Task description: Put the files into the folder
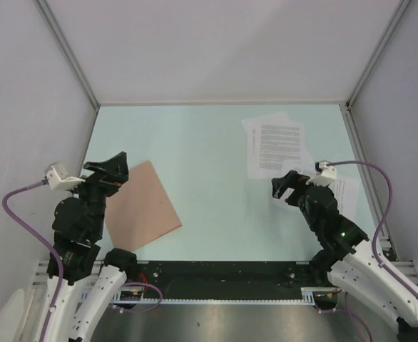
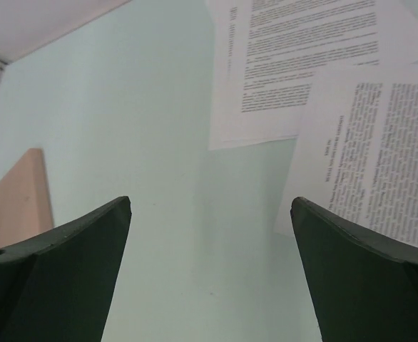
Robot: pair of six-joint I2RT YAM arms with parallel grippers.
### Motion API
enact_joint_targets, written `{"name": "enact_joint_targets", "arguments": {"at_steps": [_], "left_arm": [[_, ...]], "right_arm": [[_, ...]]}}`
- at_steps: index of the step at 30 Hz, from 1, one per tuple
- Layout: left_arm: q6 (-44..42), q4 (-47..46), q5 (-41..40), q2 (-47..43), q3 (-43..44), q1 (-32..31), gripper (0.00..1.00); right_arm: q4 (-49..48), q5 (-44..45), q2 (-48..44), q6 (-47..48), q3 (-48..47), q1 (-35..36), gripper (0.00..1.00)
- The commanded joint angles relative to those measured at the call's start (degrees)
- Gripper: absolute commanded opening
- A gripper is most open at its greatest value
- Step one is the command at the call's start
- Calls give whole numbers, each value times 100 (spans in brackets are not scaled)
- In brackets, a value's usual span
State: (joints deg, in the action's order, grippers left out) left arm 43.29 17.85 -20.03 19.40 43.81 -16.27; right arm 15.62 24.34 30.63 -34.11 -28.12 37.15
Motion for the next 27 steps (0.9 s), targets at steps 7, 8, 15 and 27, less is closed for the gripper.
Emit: {"name": "enact_joint_targets", "arguments": {"at_steps": [7, 8, 15, 27], "left_arm": [[-964, 2248, 140, -464, 680, -43, 100], [-719, 2589, 114, -437, 733, -43, 100], [-189, 3822, -641, -437, 1471, -43, 100], [-584, 3999, -1363, -718, 1877, -130, 99]], "right_arm": [[-1367, -1037, 1067, 1705, -571, 10, 100], [-1690, -993, 1416, 1819, -615, 125, 100], [-2730, 518, 4096, 3997, -1537, 2655, 100], [-4725, 1118, 7790, 8577, -2796, 4783, 87]]}}
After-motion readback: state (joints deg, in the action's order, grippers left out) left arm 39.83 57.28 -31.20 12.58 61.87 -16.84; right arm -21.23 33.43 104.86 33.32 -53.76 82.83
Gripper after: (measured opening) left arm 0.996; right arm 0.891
